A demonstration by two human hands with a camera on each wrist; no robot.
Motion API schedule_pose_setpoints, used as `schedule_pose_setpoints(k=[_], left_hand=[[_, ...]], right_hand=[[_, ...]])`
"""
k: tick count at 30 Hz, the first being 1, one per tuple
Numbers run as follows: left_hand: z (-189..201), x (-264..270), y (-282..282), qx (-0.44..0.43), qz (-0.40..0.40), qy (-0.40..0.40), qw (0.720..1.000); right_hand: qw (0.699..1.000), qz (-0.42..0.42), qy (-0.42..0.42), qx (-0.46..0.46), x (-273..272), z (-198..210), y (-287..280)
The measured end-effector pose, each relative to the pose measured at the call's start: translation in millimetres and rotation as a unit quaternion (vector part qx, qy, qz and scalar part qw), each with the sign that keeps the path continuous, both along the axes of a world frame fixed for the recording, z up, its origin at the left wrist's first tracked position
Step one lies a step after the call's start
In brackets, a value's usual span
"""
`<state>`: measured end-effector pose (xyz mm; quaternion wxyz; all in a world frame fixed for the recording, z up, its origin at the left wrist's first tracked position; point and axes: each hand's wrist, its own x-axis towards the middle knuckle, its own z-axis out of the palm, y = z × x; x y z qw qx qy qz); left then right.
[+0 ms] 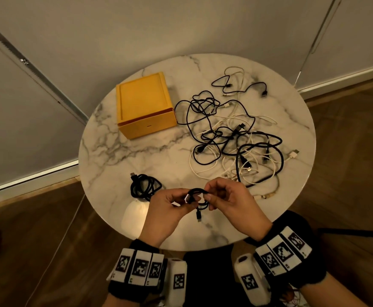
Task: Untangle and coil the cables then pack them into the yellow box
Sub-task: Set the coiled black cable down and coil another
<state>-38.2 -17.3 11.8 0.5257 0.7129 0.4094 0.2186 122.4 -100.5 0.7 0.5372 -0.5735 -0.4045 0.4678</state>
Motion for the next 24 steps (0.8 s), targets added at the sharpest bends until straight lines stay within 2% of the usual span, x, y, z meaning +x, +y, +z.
schedule_pose_setpoints(k=[2, 6, 9, 12, 15, 17, 20, 24], left_hand=[[-2.4, 0.6, 0.0, -0.01, 0.005, 0.004, 1.0], [-1.1, -1.8, 2.4, -0.115, -0.014, -0.032, 0.993], [-3.1, -1.9, 1.2, -0.188, -0.004, -0.111, 0.976], [-7.3, 3.6, -4.4, -0.234, 0.062, -0.19, 0.951], [-5.5, 7.5, -8.9, -0.125, 0.096, -0.161, 0.974], [-3.0, 8.2, -10.6, -0.05, 0.081, -0.137, 0.986], [-1.9, 5.7, -13.1, -0.002, 0.045, -0.132, 0.99], [-1.8, 0.5, -17.6, 0.069, 0.043, -0.107, 0.991]], right_hand=[[1.0, 0.006, -0.005, -0.009, 1.4, 0.6, 1.6], [0.998, 0.046, 0.026, -0.041, 6.0, 2.0, 0.3], [0.996, 0.036, 0.069, -0.044, 4.5, 2.5, 1.2], [0.989, 0.0, 0.137, -0.051, 1.7, 1.8, 3.6], [0.972, -0.036, 0.22, -0.078, -1.9, -0.4, 2.4], [0.96, -0.057, 0.256, -0.094, -2.2, -0.1, 0.7], [0.958, -0.077, 0.258, -0.102, 0.6, 2.8, 2.4], [0.965, -0.097, 0.225, -0.093, -2.4, 1.4, 3.6]])
